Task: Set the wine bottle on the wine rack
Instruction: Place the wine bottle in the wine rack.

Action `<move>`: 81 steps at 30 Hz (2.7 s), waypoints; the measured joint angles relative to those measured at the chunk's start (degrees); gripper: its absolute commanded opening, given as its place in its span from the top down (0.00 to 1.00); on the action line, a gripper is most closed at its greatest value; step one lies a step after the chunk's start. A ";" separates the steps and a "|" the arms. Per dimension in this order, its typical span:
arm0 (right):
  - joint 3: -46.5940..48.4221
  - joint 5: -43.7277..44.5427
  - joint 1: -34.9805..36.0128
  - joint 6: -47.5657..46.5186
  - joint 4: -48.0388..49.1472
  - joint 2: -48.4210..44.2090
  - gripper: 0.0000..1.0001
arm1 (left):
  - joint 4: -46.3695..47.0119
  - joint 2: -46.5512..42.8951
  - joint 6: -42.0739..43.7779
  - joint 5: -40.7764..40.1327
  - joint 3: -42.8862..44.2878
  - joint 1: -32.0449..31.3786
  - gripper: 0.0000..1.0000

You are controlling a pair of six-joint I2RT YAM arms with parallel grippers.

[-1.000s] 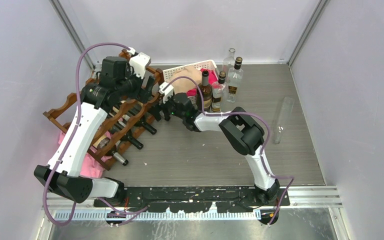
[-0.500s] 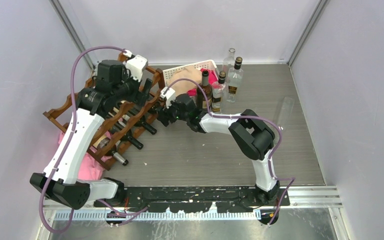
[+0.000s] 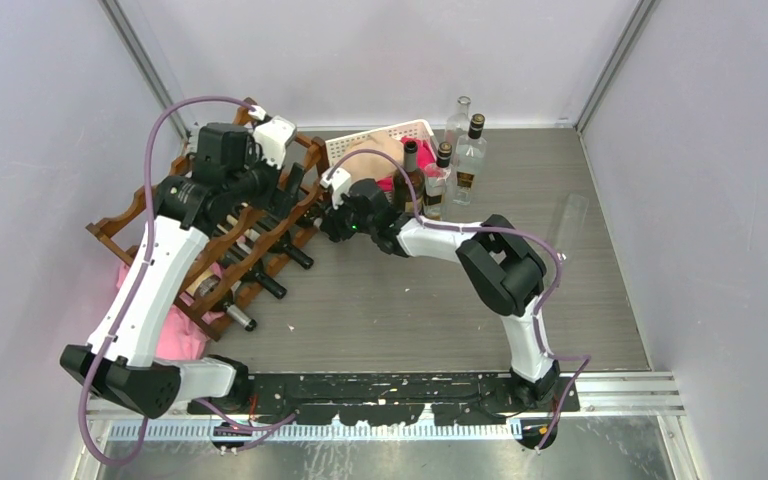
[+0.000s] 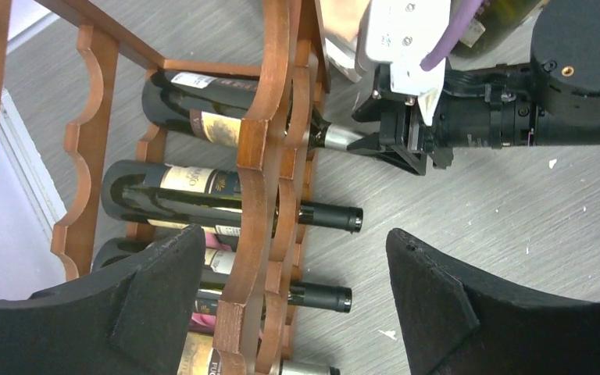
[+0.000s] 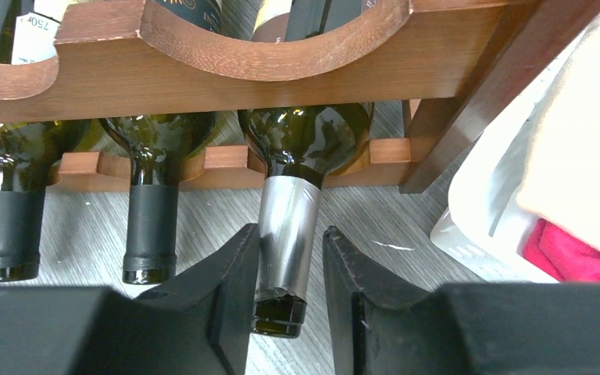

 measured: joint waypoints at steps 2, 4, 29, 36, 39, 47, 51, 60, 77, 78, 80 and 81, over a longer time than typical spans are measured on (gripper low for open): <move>0.70 -0.24 -0.04 0.42 -0.33 0.81 0.56 | -1.22 0.39 0.52 -0.02 0.09 0.00 0.15; 1.31 -0.55 -0.04 0.48 -1.07 1.42 0.56 | -2.01 1.05 1.05 -0.02 0.11 0.00 0.15; 1.66 -1.05 -0.31 0.39 -3.30 2.47 0.95 | -3.91 5.20 2.93 -0.02 0.11 0.00 0.19; 1.49 -1.05 -0.31 0.39 -3.50 2.47 0.94 | -3.91 5.31 2.93 0.00 0.11 0.00 0.20; 1.73 -1.05 -0.31 0.39 -3.72 2.49 0.94 | -3.91 5.42 2.97 0.00 0.11 0.00 0.21; 4.94 -1.29 -0.37 0.68 -6.67 3.87 0.96 | -3.98 5.66 3.48 0.02 0.11 0.07 0.22; 5.33 -1.40 -0.44 0.66 -6.84 4.37 0.96 | -4.28 5.92 4.00 0.07 0.11 0.35 0.24; 3.52 -1.49 -0.44 0.66 -3.93 5.14 0.97 | -5.18 6.58 4.22 0.70 0.11 0.85 0.27; 9.05 -2.16 -0.44 1.57 -4.42 10.05 0.92 | -5.38 6.75 4.46 1.77 0.11 1.36 0.28; 9.29 -2.12 -0.44 1.66 -4.72 10.10 0.91 | -5.38 6.75 4.46 1.86 0.11 1.40 0.28; 9.68 -2.14 -0.55 1.79 -5.27 10.19 0.89 | -5.38 6.78 4.44 1.97 0.11 1.46 0.27; 9.99 -2.14 -0.59 1.84 -5.57 10.29 0.87 | -5.35 6.80 4.42 1.99 0.11 1.49 0.27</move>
